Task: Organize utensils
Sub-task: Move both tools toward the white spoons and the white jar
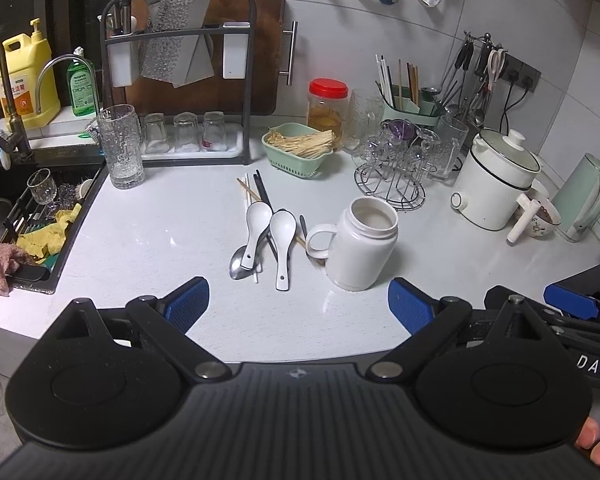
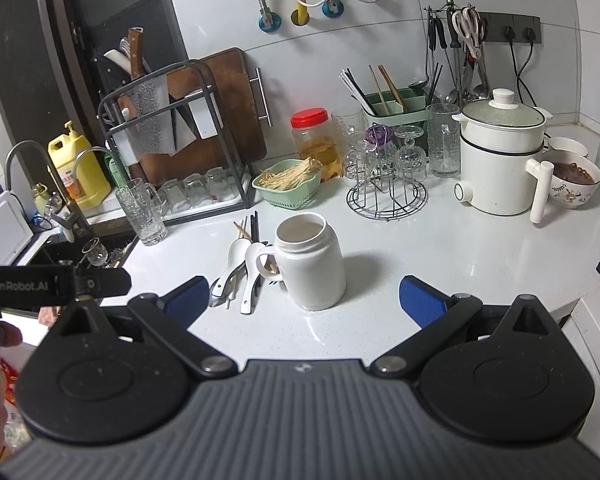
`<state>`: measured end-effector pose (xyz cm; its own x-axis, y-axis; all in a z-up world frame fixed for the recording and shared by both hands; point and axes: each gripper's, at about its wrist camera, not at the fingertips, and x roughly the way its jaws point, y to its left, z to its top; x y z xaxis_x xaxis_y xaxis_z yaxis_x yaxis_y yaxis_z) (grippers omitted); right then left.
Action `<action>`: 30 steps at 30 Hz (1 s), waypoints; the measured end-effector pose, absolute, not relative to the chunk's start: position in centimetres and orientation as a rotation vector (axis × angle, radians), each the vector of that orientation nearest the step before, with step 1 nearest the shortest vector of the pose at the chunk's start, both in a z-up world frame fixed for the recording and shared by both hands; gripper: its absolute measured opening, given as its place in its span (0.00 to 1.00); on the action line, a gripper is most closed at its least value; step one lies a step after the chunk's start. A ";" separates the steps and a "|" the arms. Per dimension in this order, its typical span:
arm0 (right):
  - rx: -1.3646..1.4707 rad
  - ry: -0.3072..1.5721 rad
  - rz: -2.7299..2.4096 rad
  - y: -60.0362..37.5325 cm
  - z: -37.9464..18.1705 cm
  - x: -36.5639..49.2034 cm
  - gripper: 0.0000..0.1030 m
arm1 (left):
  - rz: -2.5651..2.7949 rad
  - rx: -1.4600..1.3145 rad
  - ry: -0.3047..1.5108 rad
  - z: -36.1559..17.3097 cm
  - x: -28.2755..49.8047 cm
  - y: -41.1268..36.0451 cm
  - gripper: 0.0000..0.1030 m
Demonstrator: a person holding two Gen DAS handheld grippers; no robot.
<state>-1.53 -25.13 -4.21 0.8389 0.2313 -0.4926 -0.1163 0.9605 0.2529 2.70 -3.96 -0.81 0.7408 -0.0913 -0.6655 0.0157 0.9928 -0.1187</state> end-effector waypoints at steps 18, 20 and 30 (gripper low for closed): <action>0.236 0.546 0.179 -26.2 -4.7 -2.0 1.00 | -0.088 -0.067 0.759 -1.1 3.5 -6.5 0.95; 0.238 0.549 0.176 -26.3 -4.8 -2.0 1.00 | -0.086 -0.071 0.762 -1.1 3.4 -6.4 0.95; 0.246 0.574 0.199 -26.2 -5.2 -2.1 1.00 | -0.056 -0.066 0.778 -1.2 3.1 -5.7 0.95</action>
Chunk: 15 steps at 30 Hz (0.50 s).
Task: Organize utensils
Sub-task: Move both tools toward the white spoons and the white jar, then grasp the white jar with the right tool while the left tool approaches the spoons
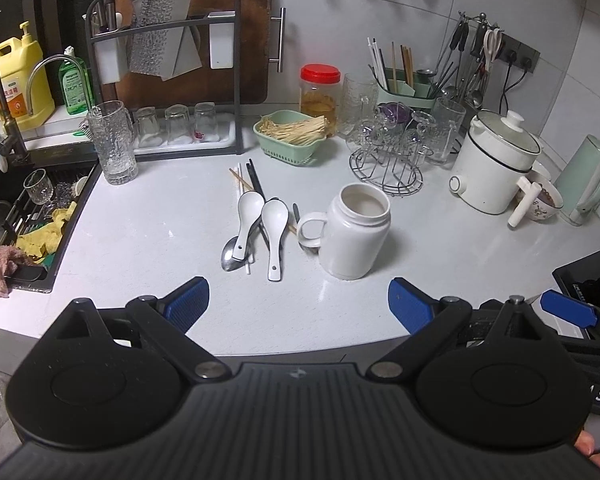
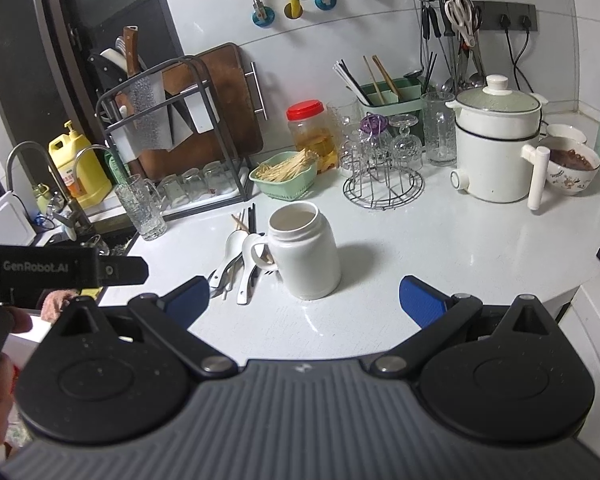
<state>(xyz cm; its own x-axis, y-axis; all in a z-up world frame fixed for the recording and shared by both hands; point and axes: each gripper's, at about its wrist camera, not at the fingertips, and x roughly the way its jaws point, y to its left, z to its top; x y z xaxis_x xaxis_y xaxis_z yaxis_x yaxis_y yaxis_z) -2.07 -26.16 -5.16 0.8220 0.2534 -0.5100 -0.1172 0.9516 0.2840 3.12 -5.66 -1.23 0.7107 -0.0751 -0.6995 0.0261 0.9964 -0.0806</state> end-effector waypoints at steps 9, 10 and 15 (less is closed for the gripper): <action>0.243 0.611 0.197 -25.5 -5.5 -0.8 1.00 | -0.038 -0.070 0.806 -1.3 4.1 -4.5 0.95; 0.242 0.614 0.196 -25.4 -5.6 -0.6 1.00 | -0.040 -0.067 0.810 -1.3 4.5 -4.3 0.95; 0.239 0.646 0.182 -24.6 -6.2 1.3 1.00 | -0.054 -0.059 0.821 -1.6 6.9 -3.5 0.95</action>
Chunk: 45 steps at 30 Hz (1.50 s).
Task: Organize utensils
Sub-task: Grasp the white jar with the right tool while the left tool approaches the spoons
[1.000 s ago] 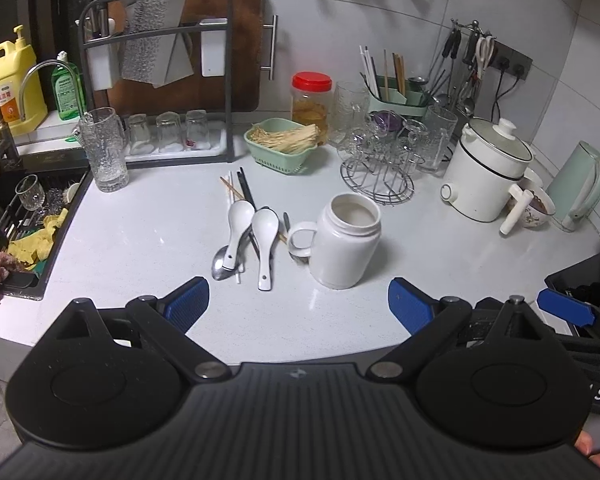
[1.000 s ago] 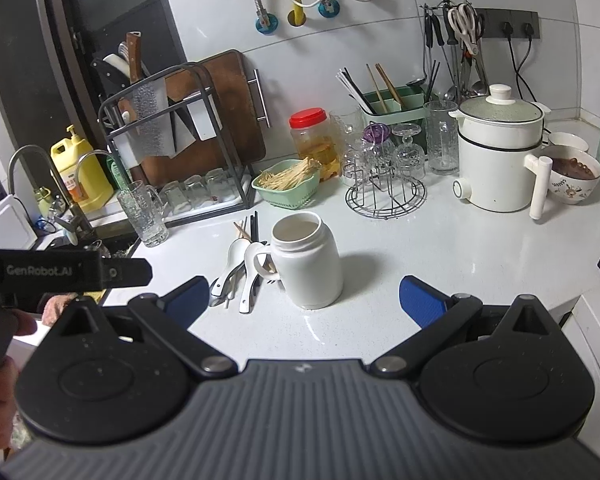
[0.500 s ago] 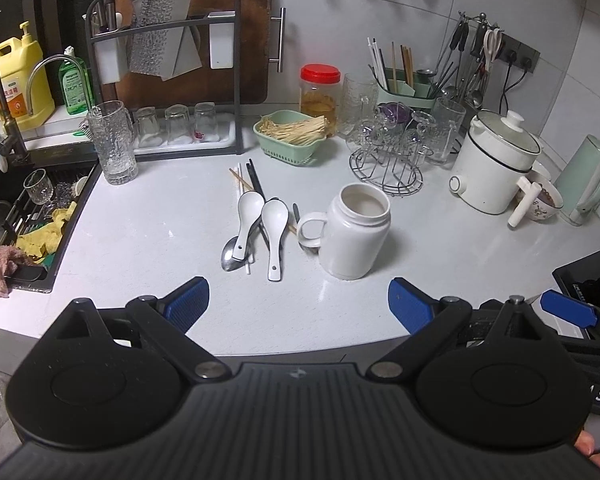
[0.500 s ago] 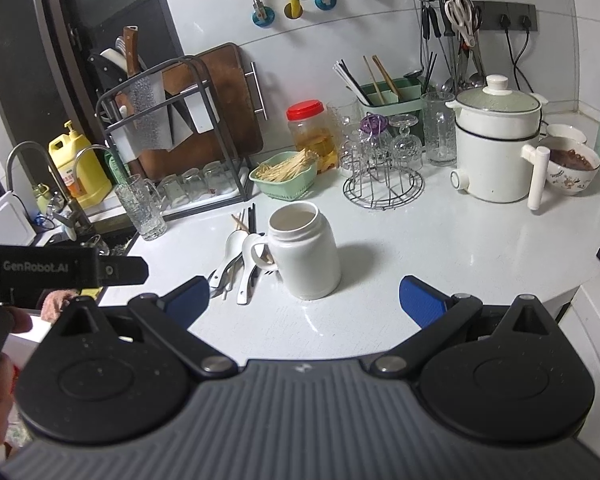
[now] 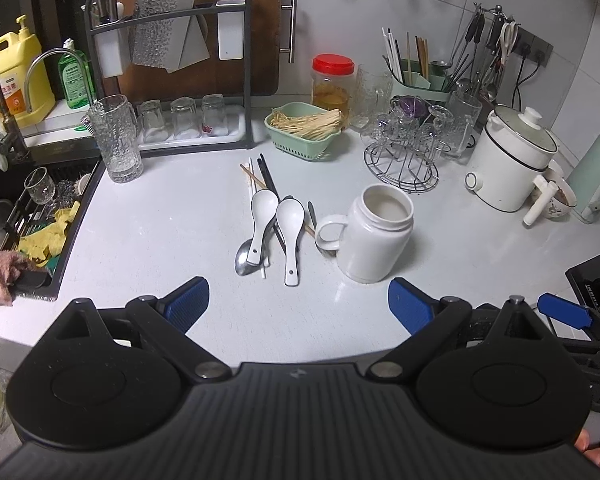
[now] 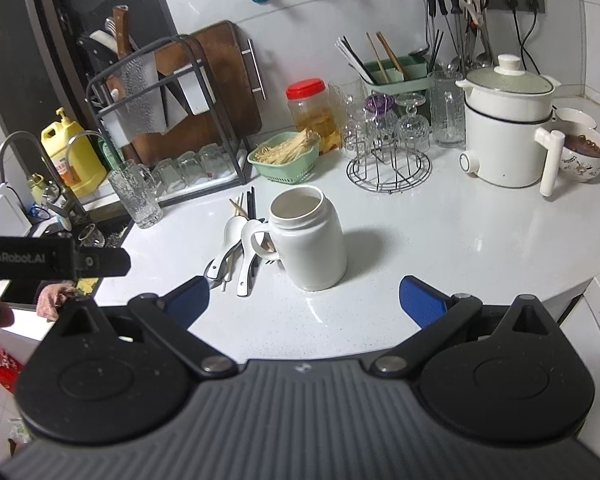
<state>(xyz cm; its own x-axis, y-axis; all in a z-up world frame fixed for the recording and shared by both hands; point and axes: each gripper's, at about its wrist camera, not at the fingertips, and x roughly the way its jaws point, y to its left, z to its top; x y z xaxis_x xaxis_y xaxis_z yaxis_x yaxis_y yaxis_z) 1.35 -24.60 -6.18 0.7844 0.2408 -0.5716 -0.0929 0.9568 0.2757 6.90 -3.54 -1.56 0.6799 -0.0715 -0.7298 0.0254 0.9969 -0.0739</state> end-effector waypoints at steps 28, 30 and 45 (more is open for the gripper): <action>0.046 0.779 0.172 -19.3 -10.6 12.5 1.00 | -0.180 -0.101 0.895 -11.1 22.8 2.4 0.95; 0.007 0.766 0.182 -18.6 -10.6 12.9 1.00 | -0.196 -0.101 0.901 -11.8 23.8 2.6 0.95; -0.025 0.733 0.104 -16.3 -11.5 17.1 0.98 | -0.271 -0.123 0.913 -14.4 29.1 4.0 0.93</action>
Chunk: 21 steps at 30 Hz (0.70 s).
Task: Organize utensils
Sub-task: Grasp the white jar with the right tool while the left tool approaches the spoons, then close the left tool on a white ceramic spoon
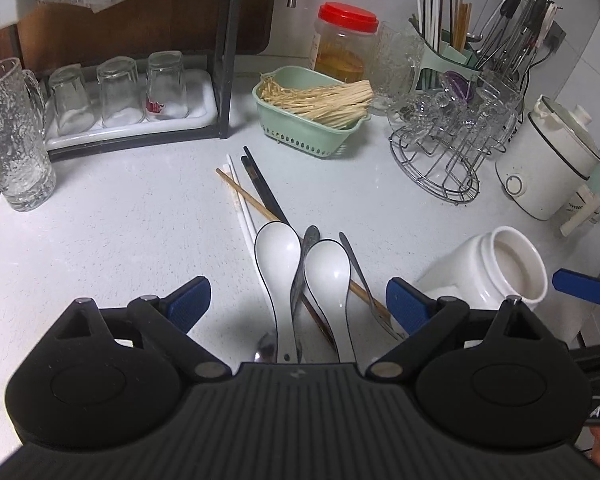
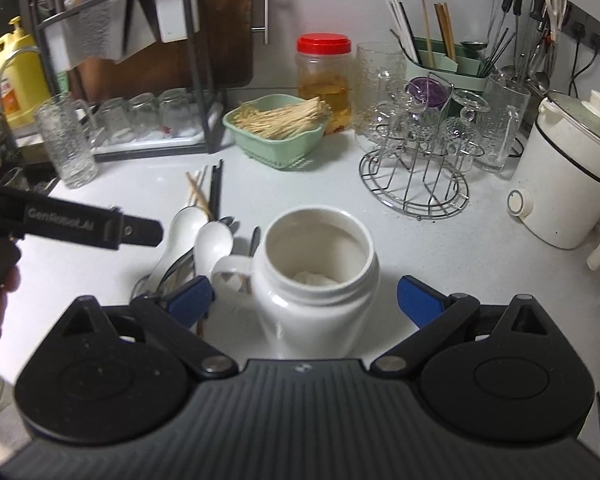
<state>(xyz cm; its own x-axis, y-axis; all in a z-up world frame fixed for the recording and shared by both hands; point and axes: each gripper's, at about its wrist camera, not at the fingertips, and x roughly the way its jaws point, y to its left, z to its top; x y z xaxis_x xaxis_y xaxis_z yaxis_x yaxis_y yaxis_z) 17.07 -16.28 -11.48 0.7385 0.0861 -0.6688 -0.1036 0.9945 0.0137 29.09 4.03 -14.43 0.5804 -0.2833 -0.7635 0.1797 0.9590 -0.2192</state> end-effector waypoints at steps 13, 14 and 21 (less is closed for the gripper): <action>-0.105 0.777 0.162 -15.9 -13.2 20.2 0.94 | -0.266 -0.155 0.942 -17.3 33.0 3.9 0.75; -0.102 0.777 0.171 -16.0 -13.3 20.3 0.93 | -0.260 -0.164 0.946 -17.6 33.4 4.0 0.73; -0.107 0.778 0.205 -16.8 -13.3 19.9 0.86 | -0.243 -0.206 0.984 -19.2 35.8 4.9 0.58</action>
